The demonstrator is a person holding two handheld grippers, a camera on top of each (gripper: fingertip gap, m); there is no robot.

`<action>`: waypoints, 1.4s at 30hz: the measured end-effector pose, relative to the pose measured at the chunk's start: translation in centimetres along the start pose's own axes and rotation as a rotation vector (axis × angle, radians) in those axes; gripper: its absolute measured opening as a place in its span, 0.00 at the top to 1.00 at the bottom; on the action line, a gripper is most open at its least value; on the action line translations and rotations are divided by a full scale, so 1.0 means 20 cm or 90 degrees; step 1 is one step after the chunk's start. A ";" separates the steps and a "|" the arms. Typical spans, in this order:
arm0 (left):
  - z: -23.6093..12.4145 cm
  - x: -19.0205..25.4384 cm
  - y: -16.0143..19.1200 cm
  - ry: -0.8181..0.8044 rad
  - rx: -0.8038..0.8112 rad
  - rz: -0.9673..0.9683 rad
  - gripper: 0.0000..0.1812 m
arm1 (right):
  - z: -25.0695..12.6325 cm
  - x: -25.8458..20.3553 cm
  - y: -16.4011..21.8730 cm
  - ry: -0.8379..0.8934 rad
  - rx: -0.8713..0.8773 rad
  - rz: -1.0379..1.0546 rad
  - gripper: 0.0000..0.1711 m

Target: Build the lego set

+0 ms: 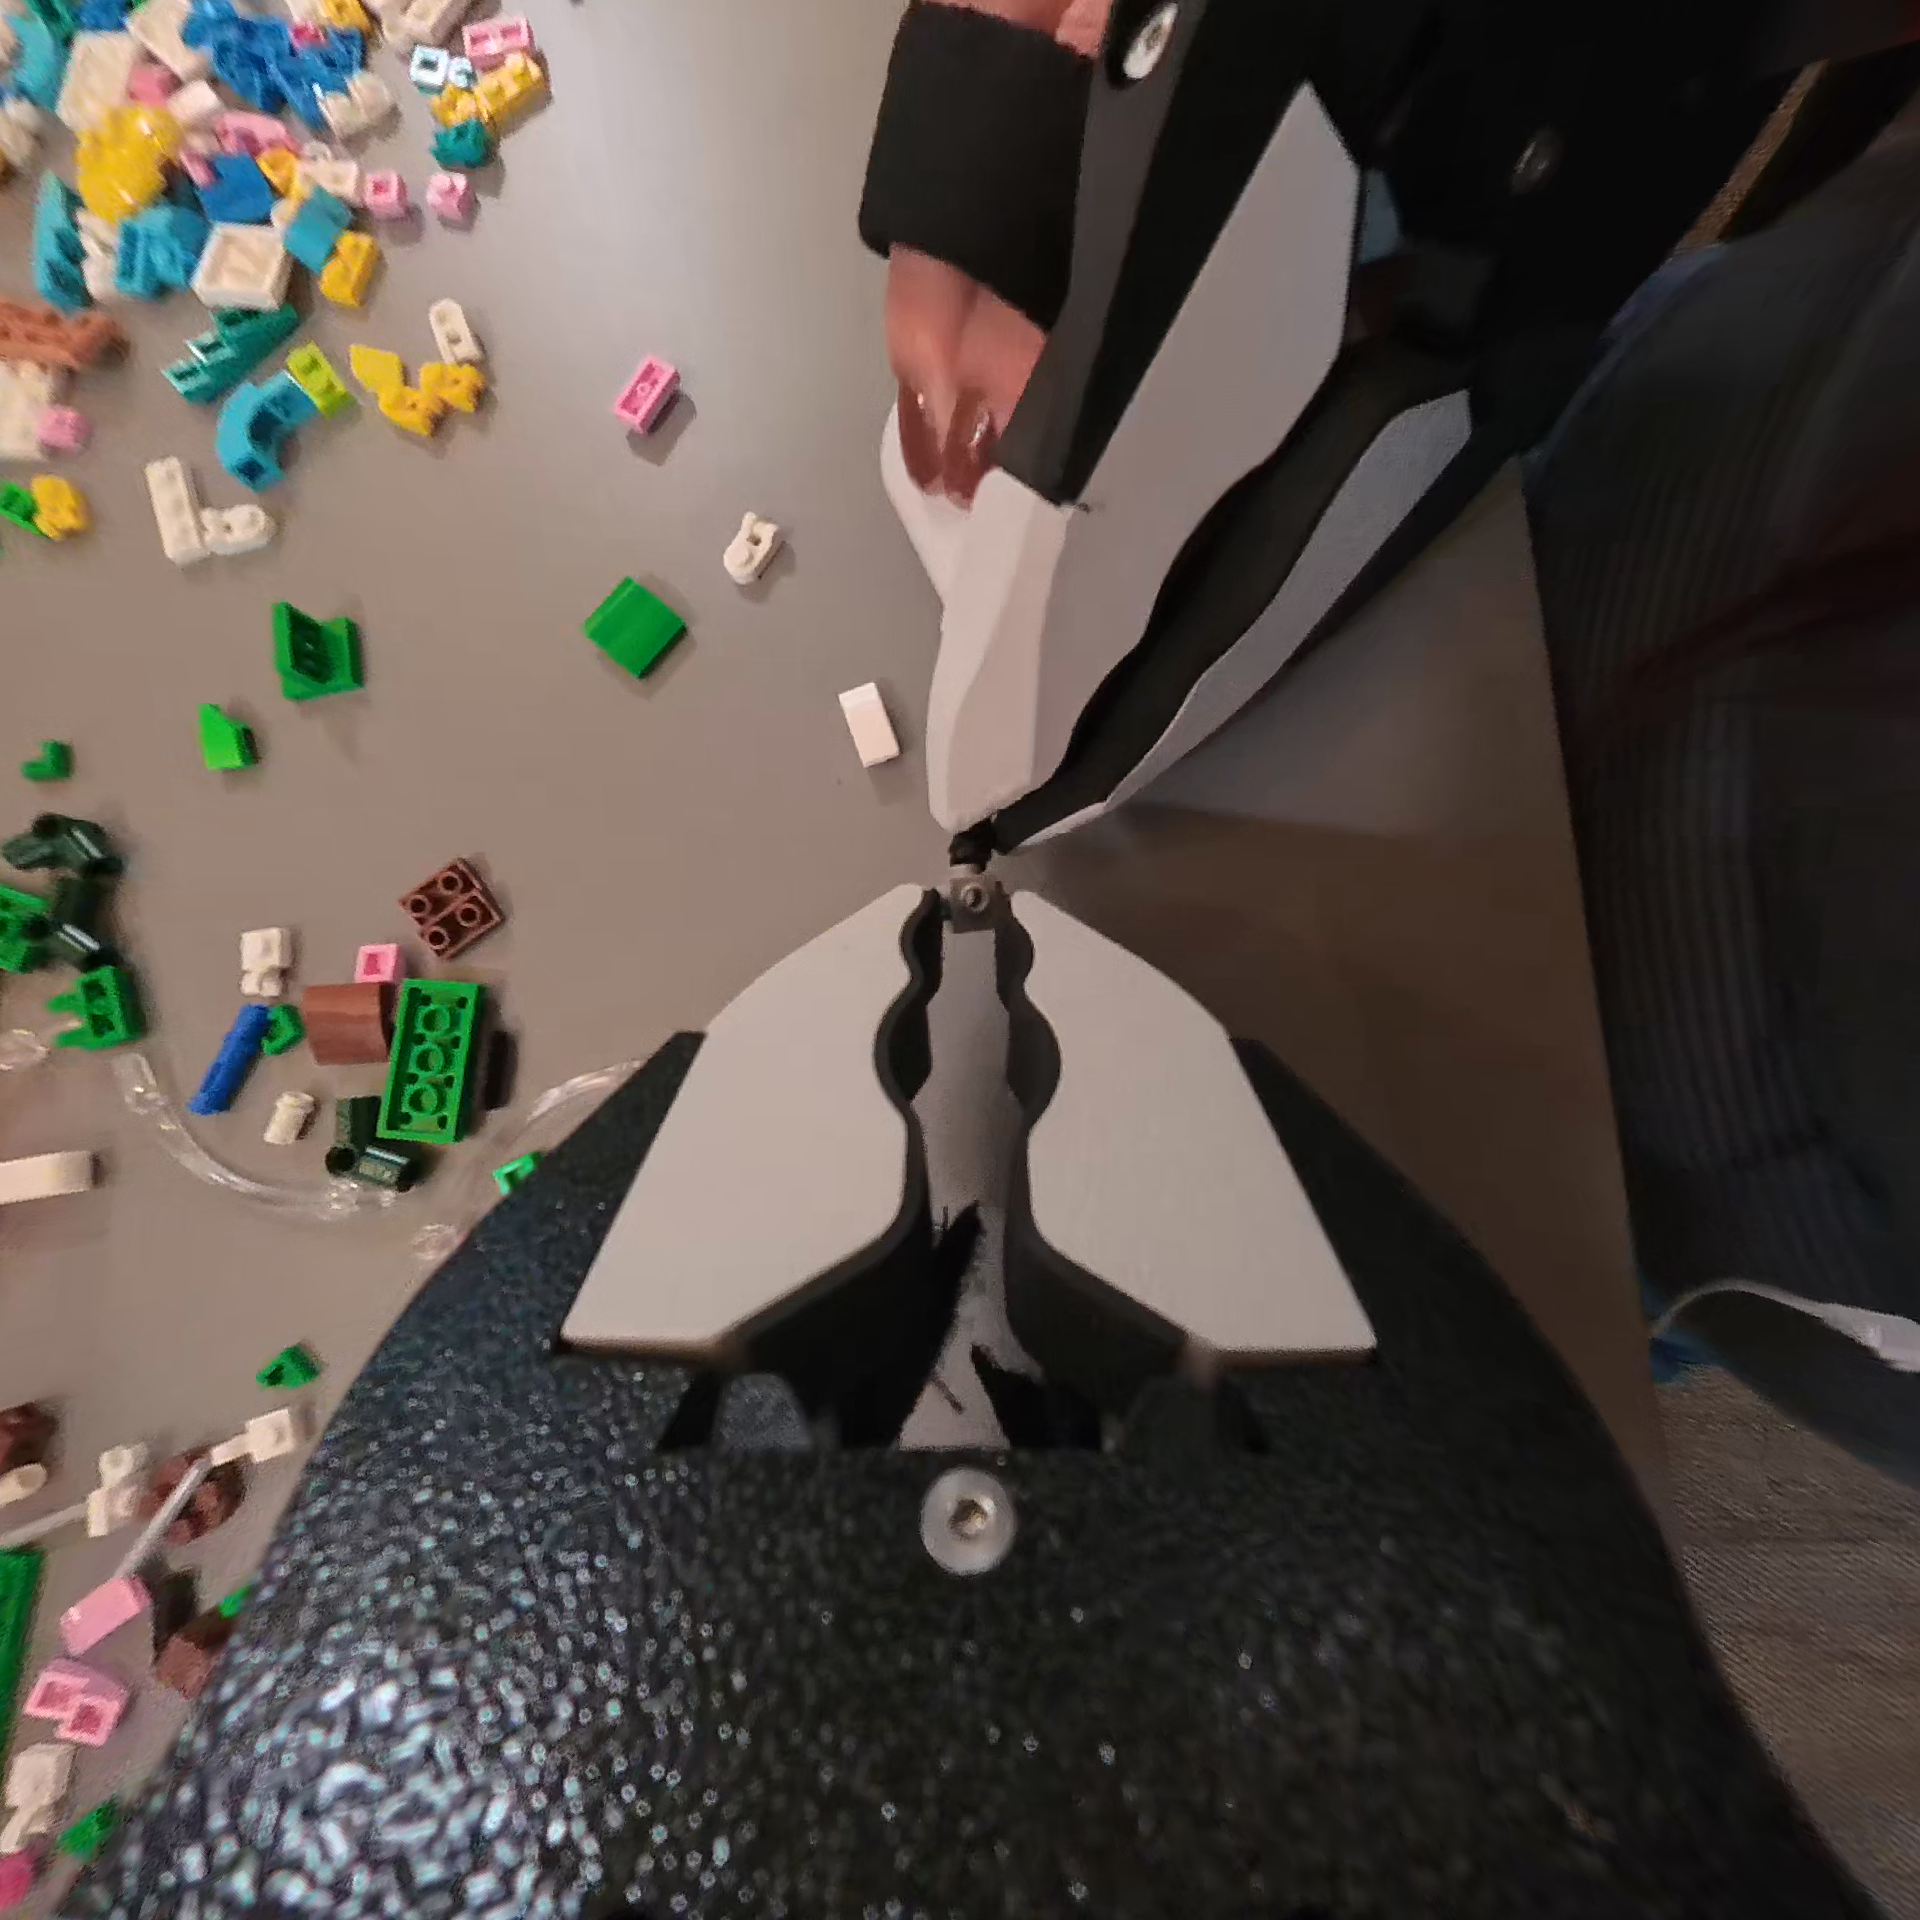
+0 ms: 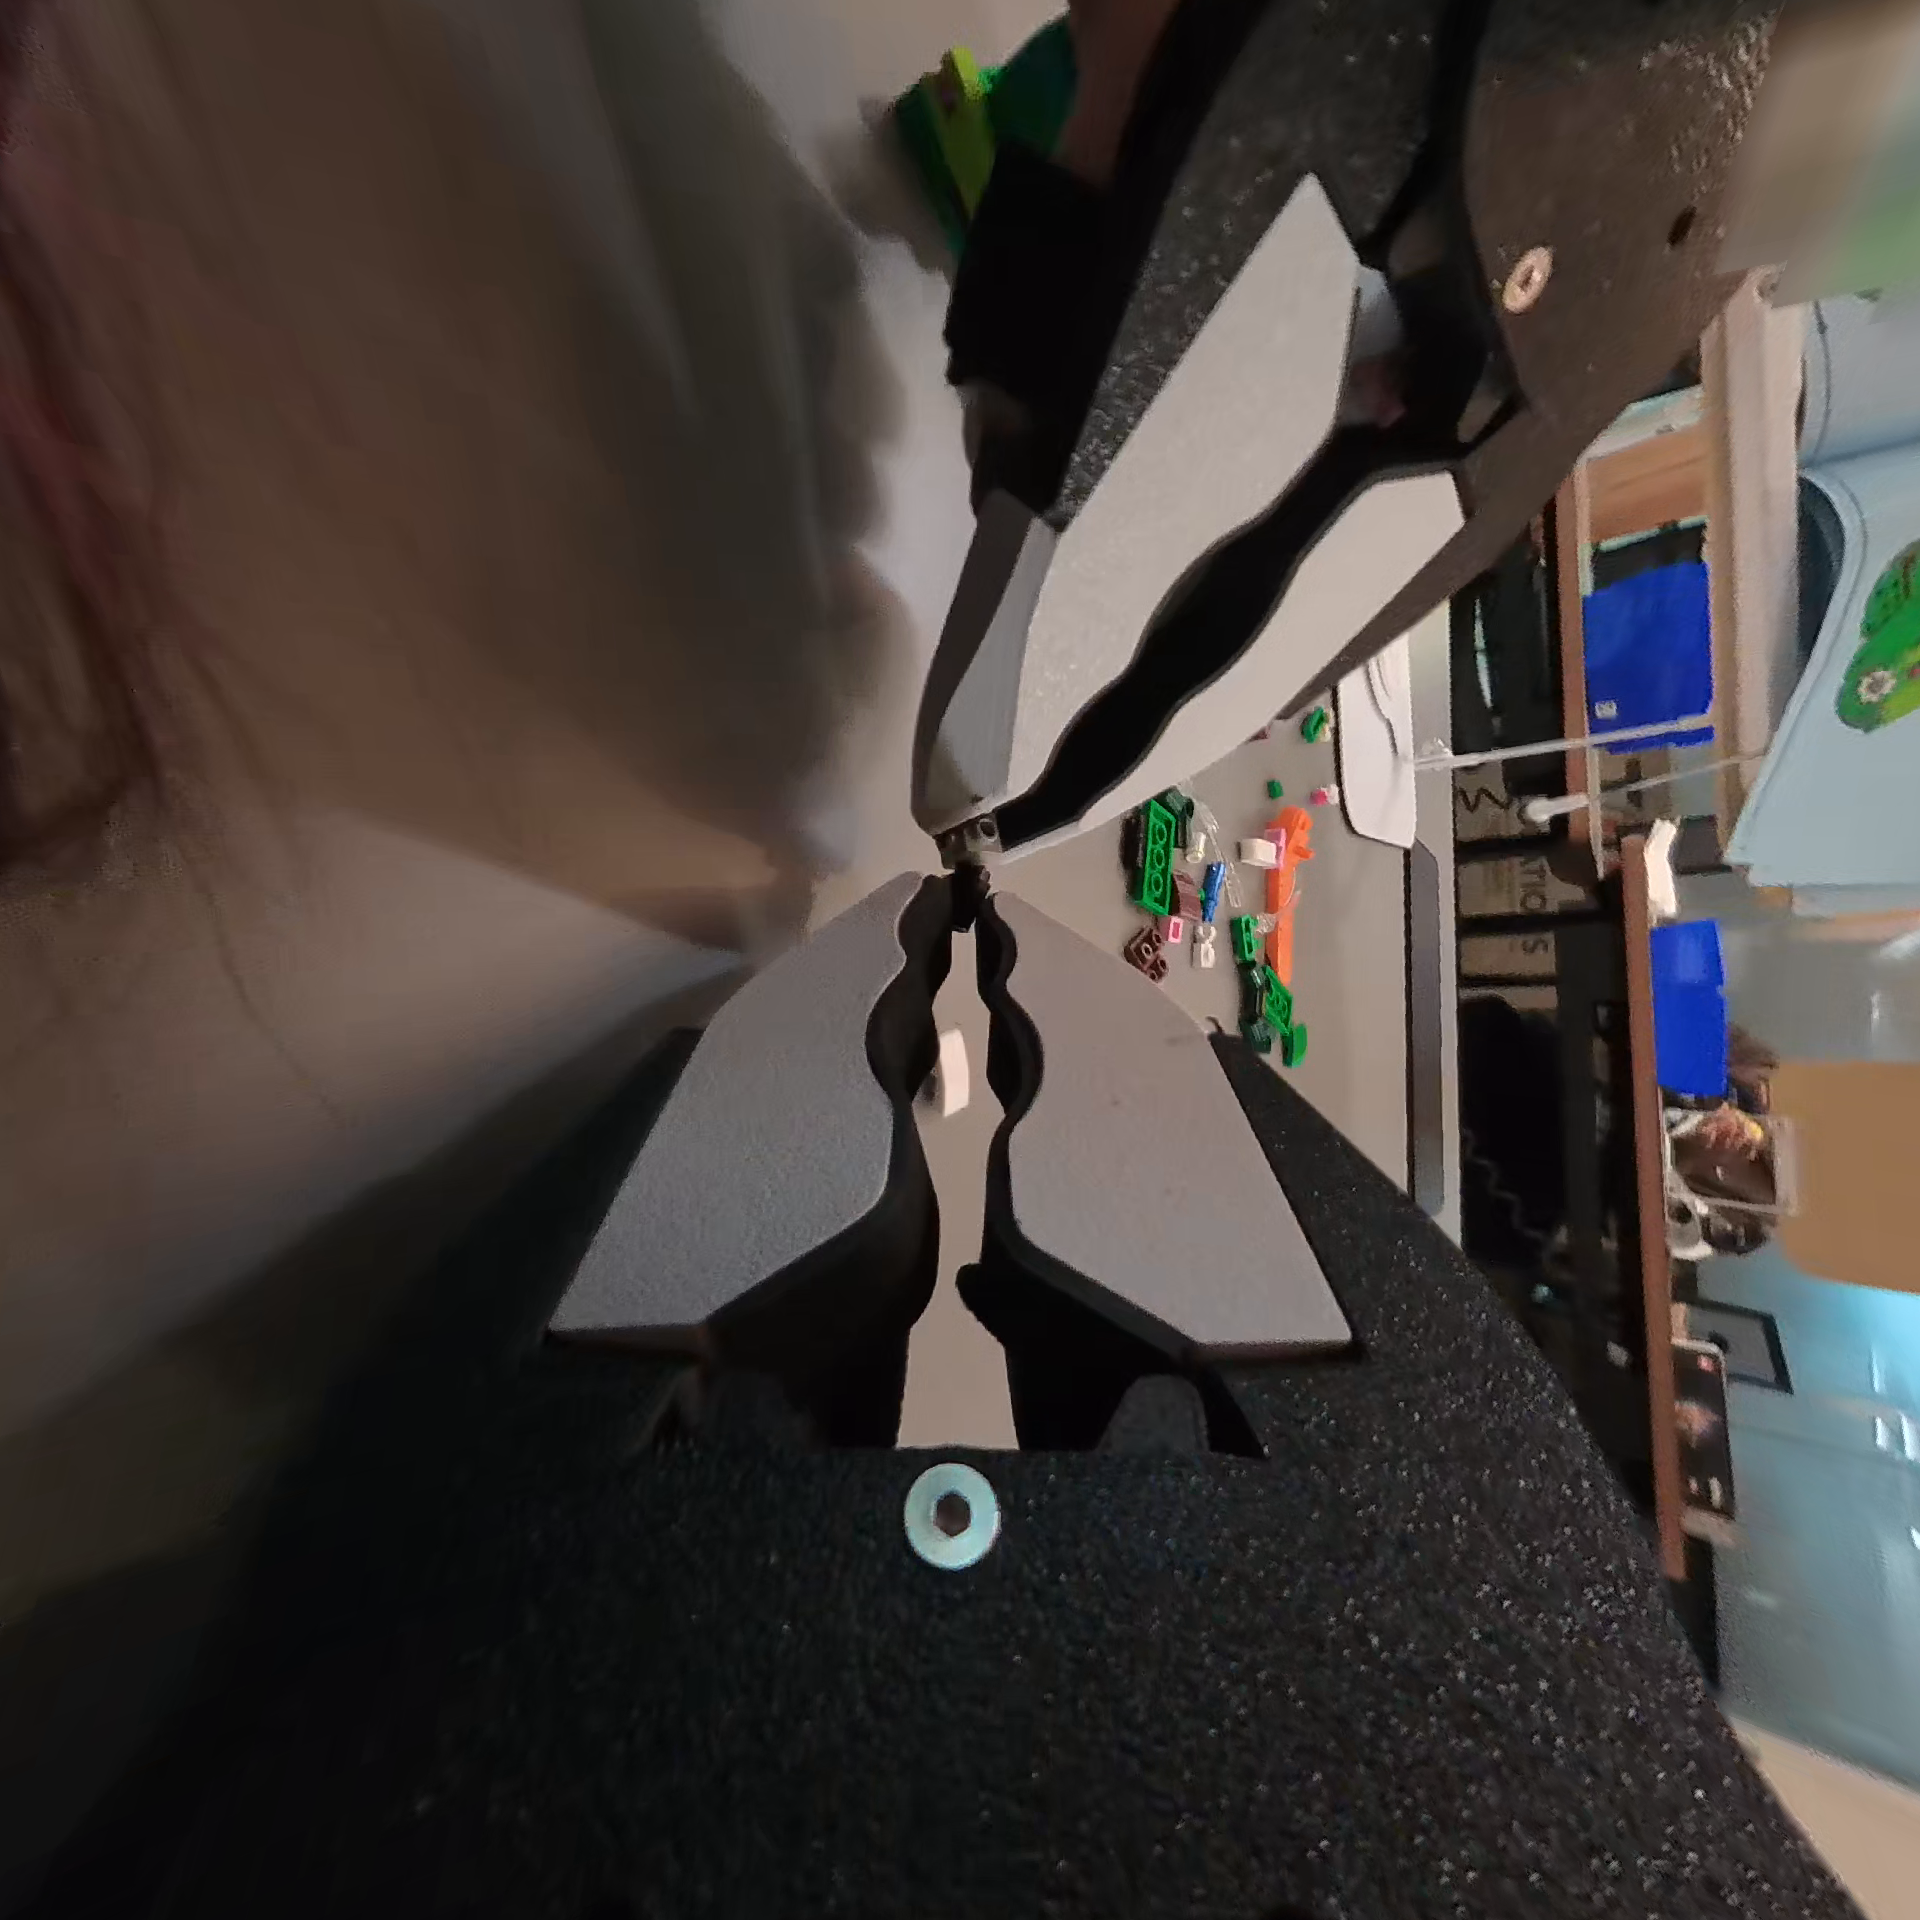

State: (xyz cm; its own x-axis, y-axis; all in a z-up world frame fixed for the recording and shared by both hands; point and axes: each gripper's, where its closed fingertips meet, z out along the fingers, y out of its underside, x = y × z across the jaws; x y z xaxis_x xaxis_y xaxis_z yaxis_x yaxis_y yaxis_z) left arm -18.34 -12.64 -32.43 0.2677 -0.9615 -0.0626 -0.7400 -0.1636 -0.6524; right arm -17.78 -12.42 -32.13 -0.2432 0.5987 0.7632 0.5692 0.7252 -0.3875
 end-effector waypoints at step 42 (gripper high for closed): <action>0.00 -0.16 -0.14 -0.112 0.044 0.047 0.95 | -0.58 0.37 0.77 0.237 0.022 0.486 0.98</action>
State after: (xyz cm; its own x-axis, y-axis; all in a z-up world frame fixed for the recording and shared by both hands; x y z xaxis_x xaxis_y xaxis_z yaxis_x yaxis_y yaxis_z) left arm -17.13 -9.06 -30.52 0.3231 -0.9157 -0.2389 -0.7190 -0.0734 -0.6911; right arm -1.75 -0.83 -26.47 0.4754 0.7817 0.4036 0.4465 0.1809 -0.8763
